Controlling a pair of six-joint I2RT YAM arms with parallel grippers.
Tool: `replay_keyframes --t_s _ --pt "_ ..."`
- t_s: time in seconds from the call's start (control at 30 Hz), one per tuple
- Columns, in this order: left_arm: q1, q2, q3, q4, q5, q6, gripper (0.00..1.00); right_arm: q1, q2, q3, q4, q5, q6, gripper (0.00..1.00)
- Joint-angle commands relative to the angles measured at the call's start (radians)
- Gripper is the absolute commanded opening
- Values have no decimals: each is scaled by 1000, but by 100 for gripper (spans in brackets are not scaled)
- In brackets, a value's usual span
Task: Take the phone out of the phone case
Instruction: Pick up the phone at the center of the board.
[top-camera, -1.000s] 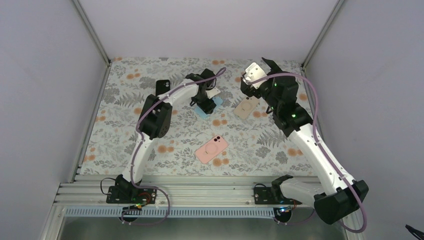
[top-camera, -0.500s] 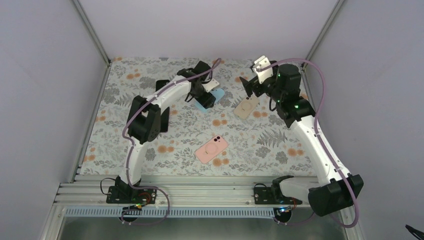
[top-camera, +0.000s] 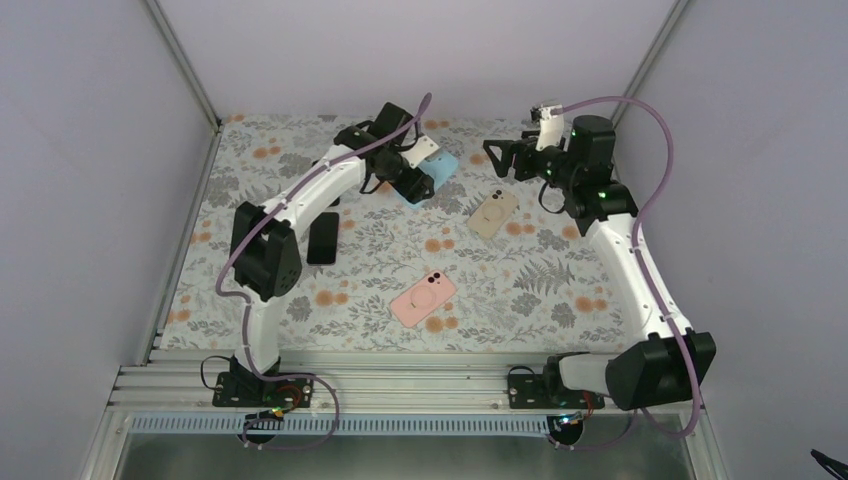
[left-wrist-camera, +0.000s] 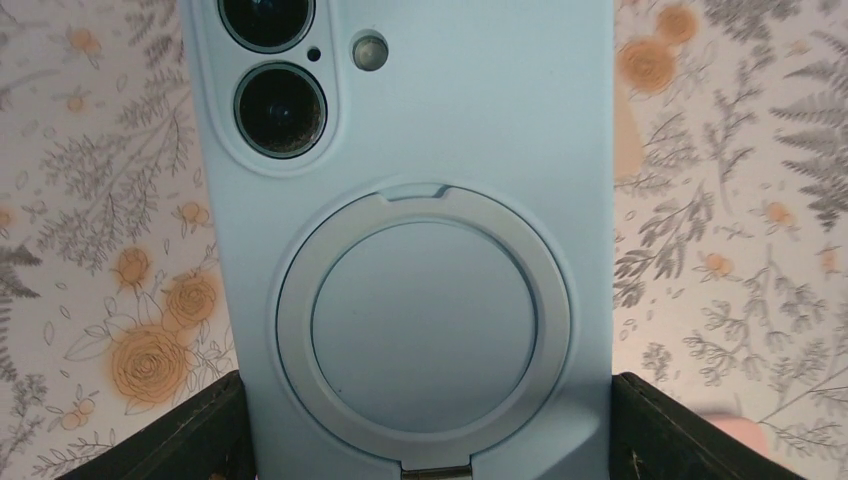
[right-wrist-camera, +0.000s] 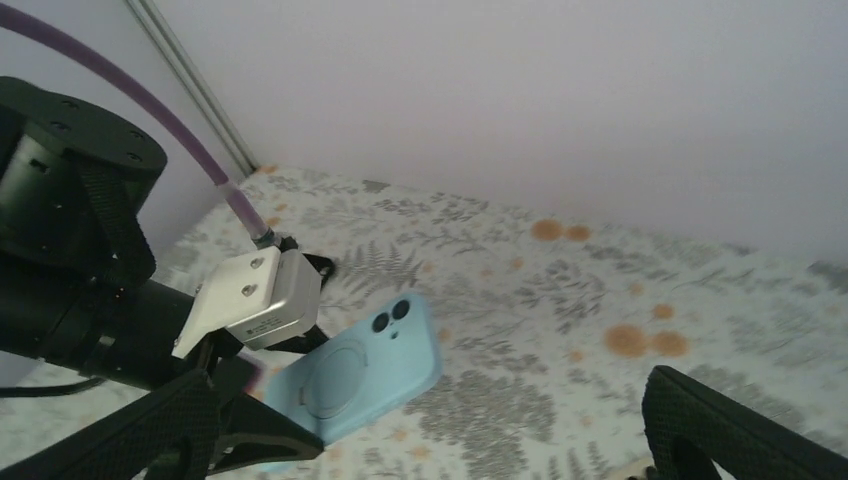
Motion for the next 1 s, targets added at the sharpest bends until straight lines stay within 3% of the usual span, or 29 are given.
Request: replay_keyframes --t_s 0.0,0.07,0.27,0.5,0.67,0.83,0.97 --pt "-5 -106 8 66 73 -12 49 -8 23 36 -43 -91 237 96" --pt "-8 -128 11 66 87 -8 49 -13 39 44 -58 -134 288 92" --pt "-28 -168 25 57 120 7 49 -22 59 29 -34 -215 401 91" --pt "-84 -174 72 37 114 39 49 -40 87 -35 48 -375 539 81" --pt "-125 -167 113 34 102 53 49 -44 94 -66 64 -389 567 76" --pt "-160 -143 162 20 83 70 48 -49 94 -83 67 -380 579 67" --pt "-182 -118 200 -2 53 90 48 -60 93 -97 79 -392 616 46"
